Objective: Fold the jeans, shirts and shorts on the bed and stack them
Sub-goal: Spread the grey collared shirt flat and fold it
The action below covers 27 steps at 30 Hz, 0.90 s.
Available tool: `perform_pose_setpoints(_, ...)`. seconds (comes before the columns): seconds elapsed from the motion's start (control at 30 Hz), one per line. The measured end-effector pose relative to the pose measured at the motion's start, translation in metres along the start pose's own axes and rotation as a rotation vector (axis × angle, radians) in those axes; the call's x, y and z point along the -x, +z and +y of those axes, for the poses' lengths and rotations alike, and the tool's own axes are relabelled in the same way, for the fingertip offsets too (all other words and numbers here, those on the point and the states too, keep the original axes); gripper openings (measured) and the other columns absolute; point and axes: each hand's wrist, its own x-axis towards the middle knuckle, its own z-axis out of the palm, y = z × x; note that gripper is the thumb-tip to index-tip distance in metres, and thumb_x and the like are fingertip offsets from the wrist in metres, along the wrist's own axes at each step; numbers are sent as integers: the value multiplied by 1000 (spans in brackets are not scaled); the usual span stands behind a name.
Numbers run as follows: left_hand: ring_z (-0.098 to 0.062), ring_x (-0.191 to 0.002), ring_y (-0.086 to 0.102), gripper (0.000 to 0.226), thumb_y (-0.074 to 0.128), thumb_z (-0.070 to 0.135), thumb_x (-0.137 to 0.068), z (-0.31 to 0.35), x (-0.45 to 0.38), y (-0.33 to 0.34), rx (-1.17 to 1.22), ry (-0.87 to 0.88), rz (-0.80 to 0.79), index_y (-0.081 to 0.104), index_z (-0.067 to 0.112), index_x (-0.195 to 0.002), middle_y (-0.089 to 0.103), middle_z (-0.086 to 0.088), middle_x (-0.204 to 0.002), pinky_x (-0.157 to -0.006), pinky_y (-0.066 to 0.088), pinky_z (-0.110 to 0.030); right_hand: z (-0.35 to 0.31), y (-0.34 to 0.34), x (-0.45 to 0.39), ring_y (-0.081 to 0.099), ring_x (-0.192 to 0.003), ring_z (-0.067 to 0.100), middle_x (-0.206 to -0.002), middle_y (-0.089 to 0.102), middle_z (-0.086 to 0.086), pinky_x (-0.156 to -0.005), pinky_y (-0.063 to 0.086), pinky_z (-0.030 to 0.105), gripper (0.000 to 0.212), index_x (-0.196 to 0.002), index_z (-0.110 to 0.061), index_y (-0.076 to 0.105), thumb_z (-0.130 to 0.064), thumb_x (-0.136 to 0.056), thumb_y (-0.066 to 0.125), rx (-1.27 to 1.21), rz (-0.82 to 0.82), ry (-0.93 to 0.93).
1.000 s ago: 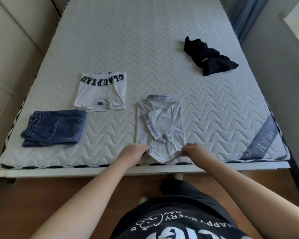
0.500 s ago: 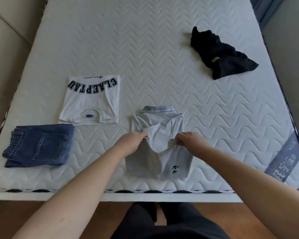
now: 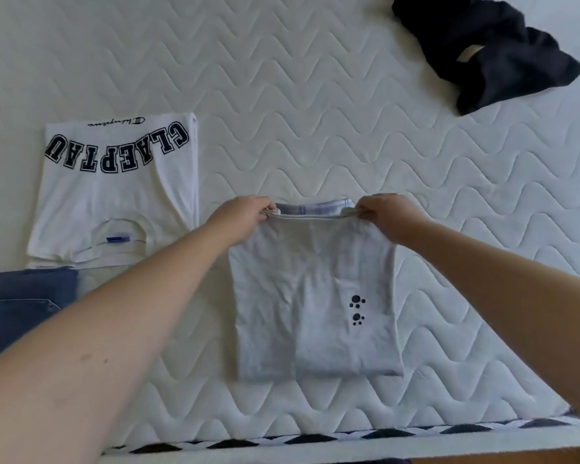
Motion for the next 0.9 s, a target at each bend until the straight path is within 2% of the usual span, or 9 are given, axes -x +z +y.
perform_pose_setpoints(0.1,-26,-100,62,20,57,17,-95,-13,-23,13,59,-29,-4,66,23,-111,69,-5,-110,-79,44,-31,12,15,-25,56,-112,31,-119,66,6,-94,44,43,25,-118,-21,65,-29,-101,48,-17,-30,42)
perform_pose_setpoints(0.27,-27,-104,59,32,46,0,-92,-21,-44,32,97,3,30,70,16,-105,66,-9,-111,-93,44,-32,21,36,-45,57,-111,31,-118,66,7,-95,44,43,25,-118,-21,66,-30,-100,51,-81,-40,106)
perform_pose_setpoints(0.4,-19,-113,51,21,57,22,-97,-18,-48,40,223,-11,54,64,12,-113,57,-6,-115,-95,33,-17,21,45,-44,61,-93,23,-97,68,0,-78,48,35,15,-101,-22,69,-31,-93,61,-221,89,140)
perform_pose_setpoints(0.5,-22,-120,47,76,81,45,-73,-22,-48,43,76,-32,-101,45,17,-134,49,-8,-129,-107,37,-35,24,51,-44,61,-88,21,-90,67,-2,-74,49,35,10,-93,-22,69,-30,-89,65,-278,153,143)
perform_pose_setpoints(0.6,-31,-113,57,91,88,41,-64,-22,-52,45,92,-153,-106,36,16,-134,57,-14,-124,-96,46,-41,28,60,-50,57,-97,19,-100,61,-4,-76,42,30,22,-106,-22,66,-36,-89,67,-292,114,157)
perform_pose_setpoints(0.7,-28,-108,60,79,90,40,-62,-18,-60,44,85,-242,-128,48,13,-123,62,-13,-119,-91,47,-36,29,59,-55,49,-101,13,-109,51,-9,-85,41,28,63,-123,-23,55,-56,-74,76,-325,-13,212)
perform_pose_setpoints(0.77,-27,-103,61,65,89,41,-63,-15,-64,41,37,-276,-165,59,12,-114,65,-11,-112,-84,46,-32,29,54,-61,52,-95,13,-109,51,-8,-77,44,26,78,-126,-23,52,-60,-64,81,-335,-100,238)
perform_pose_setpoints(0.83,-29,-98,62,54,85,44,-68,-11,-67,36,-38,-303,-242,67,8,-105,68,-15,-105,-77,43,-31,27,48,-67,58,-84,16,-106,54,-5,-65,45,27,74,-119,-22,52,-57,-62,84,-315,-195,278)
perform_pose_setpoints(0.9,-30,-96,63,52,81,48,-72,-7,-69,33,-83,-326,-302,70,6,-101,69,-17,-102,-71,39,-30,25,43,-72,57,-80,19,-90,56,-3,-61,43,29,58,-96,-18,56,-58,-64,83,-197,-276,284)
